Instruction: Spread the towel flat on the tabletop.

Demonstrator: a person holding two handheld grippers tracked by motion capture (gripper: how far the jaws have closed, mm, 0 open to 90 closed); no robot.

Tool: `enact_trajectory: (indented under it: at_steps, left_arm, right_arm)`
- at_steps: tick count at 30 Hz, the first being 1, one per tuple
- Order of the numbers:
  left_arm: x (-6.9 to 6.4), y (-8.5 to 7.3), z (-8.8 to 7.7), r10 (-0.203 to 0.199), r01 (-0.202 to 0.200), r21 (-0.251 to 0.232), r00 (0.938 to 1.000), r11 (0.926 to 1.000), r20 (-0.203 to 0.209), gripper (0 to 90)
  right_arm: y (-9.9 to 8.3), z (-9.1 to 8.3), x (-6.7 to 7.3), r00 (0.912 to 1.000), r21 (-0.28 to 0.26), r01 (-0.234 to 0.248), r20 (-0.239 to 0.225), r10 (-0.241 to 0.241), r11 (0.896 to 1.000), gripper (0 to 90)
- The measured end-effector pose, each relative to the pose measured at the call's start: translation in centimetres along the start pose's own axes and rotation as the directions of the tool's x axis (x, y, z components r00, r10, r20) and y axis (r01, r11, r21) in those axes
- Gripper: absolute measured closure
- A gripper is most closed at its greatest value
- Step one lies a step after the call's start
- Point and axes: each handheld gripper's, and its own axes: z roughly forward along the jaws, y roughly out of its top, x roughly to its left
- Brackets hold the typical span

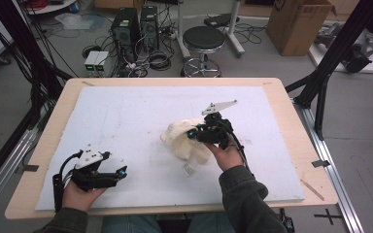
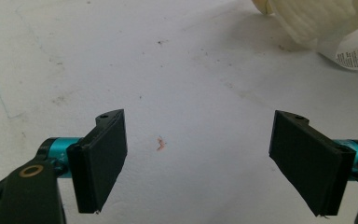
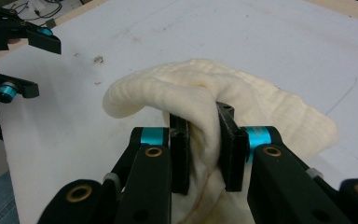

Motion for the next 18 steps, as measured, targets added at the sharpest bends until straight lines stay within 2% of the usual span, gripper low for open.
enact_trajectory:
  at_steps: [9,13,15,16,18]
  left_arm:
    - [0.0,0.0,0.1,0.004,-0.004,0.003,1.0000,1.0000,-0.001,19.5]
    - [-0.1,0.1,0.2,0.008,-0.008,0.001,1.0000,1.0000,0.003,19.5]
    - [-0.1,0.1,0.3,0.005,-0.005,0.003,1.0000,1.0000,0.007,19.5]
    - [-0.1,0.1,0.4,0.006,-0.006,0.002,1.0000,1.0000,0.007,19.5]
    - [-0.1,0.2,0.4,0.011,-0.011,0.004,0.9999,0.9999,0.007,19.5]
  right_arm:
    - [0.8,1.8,0.6,0.9999,0.025,0.003,-0.017,-0.003,1.000,77.4]
    - [0.8,3.3,0.0,0.9996,0.058,-0.026,-0.008,0.026,0.998,77.1]
    - [0.7,4.1,-0.4,0.9994,0.078,-0.035,0.006,0.034,0.996,77.0]
    - [0.5,5.1,-1.0,0.9986,0.104,-0.050,0.022,0.048,0.993,76.8]
    - [0.4,5.6,-1.3,0.9981,0.118,-0.055,0.033,0.052,0.992,76.6]
